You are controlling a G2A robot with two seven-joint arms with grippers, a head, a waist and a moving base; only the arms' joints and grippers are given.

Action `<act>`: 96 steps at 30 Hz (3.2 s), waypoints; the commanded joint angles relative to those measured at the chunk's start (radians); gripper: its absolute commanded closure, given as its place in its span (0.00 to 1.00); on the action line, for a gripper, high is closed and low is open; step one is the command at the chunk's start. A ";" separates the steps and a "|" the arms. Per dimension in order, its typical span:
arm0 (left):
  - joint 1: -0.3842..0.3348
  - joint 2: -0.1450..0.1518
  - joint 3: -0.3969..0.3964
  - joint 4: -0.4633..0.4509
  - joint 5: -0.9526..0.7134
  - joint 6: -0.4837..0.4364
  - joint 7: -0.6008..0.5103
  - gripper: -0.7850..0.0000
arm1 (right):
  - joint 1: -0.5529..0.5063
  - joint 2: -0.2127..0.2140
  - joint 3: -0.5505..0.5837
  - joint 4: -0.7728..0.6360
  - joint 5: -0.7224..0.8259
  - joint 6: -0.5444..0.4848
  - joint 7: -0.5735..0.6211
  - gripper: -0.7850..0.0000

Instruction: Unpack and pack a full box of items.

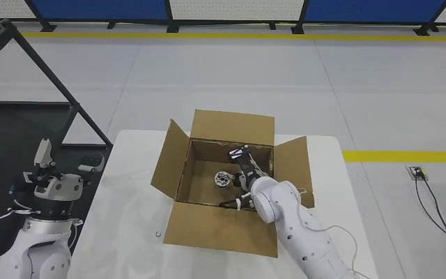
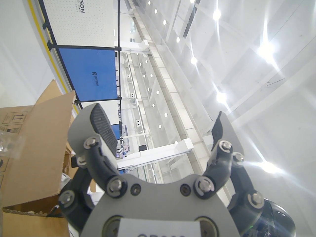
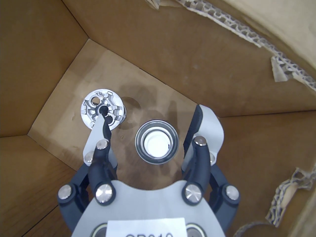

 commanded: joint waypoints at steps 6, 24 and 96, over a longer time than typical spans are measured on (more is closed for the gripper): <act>-0.003 0.000 0.001 0.000 0.002 0.000 0.001 0.00 | -0.137 0.025 0.085 -0.266 0.000 -0.050 -0.056 0.03; -0.004 0.003 0.003 -0.009 0.033 0.010 -0.012 0.00 | -0.361 0.055 0.192 -0.608 0.094 -0.211 -0.212 0.00; -0.505 0.035 0.644 0.313 0.473 0.478 -0.245 0.00 | -0.042 0.136 0.289 -0.055 1.047 -0.281 0.183 0.00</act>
